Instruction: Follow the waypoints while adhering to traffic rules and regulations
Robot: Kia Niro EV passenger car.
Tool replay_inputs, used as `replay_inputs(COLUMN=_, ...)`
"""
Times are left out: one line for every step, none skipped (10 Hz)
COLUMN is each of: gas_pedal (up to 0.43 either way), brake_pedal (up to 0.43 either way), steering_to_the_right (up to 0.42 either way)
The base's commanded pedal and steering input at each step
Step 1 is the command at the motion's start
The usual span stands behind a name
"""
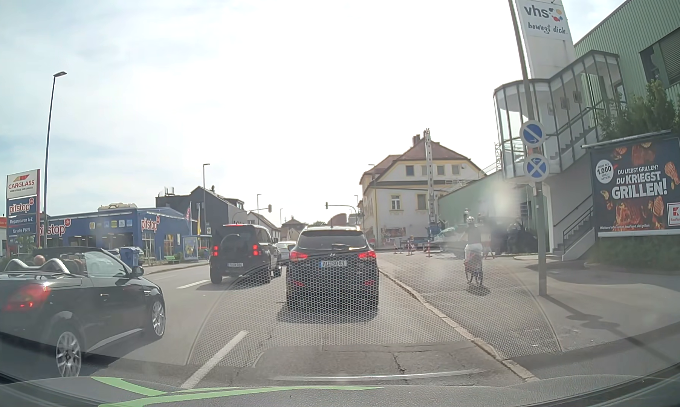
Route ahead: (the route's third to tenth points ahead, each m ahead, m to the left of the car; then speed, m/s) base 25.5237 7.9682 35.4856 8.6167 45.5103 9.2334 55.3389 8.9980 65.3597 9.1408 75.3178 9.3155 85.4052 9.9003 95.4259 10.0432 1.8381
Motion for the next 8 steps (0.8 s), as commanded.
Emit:
replay_inputs(gas_pedal=0.02, brake_pedal=0.0, steering_to_the_right=-0.005)
replay_inputs(gas_pedal=0.02, brake_pedal=0.0, steering_to_the_right=-0.006)
replay_inputs(gas_pedal=0.02, brake_pedal=0.0, steering_to_the_right=-0.006)
replay_inputs(gas_pedal=0.02, brake_pedal=0.0, steering_to_the_right=-0.006)
replay_inputs(gas_pedal=0.02, brake_pedal=0.0, steering_to_the_right=-0.006)
replay_inputs(gas_pedal=0.028, brake_pedal=0.0, steering_to_the_right=-0.006)
replay_inputs(gas_pedal=0.039, brake_pedal=0.0, steering_to_the_right=-0.006)
replay_inputs(gas_pedal=0.047, brake_pedal=0.0, steering_to_the_right=-0.006)
